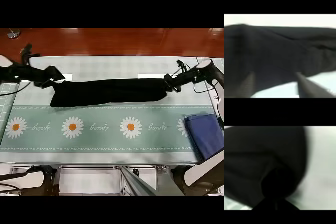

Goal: Fold the shirts.

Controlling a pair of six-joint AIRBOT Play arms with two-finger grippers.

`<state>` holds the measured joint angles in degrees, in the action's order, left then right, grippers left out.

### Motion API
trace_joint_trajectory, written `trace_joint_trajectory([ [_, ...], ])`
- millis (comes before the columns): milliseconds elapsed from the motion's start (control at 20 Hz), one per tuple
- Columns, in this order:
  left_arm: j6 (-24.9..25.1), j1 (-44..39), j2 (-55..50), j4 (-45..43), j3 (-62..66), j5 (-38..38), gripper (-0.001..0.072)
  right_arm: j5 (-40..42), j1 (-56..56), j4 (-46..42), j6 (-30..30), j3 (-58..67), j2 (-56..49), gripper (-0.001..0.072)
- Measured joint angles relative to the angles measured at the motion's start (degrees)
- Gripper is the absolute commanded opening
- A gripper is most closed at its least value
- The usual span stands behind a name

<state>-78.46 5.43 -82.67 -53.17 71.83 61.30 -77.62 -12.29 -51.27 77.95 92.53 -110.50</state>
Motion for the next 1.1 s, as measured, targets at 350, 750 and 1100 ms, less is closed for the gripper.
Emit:
trace_joint_trajectory([
  [350, 1.3, -21.4, -1.3, 2.0, -0.4, -13.2, 0.0031, -5.2, -0.6, -3.3, -1.9, -2.5, 17.2, 0.0018],
  [750, -5.4, -44.2, -21.5, 2.1, 16.0, -23.0, 0.0031, -5.4, -0.4, -4.6, -3.3, -15.4, 43.9, 0.0018],
  [1100, -9.3, -52.4, -34.2, 2.9, 33.4, -14.1, 0.0031, -4.4, 2.6, -3.8, -1.5, -17.2, 51.8, 0.0018],
])
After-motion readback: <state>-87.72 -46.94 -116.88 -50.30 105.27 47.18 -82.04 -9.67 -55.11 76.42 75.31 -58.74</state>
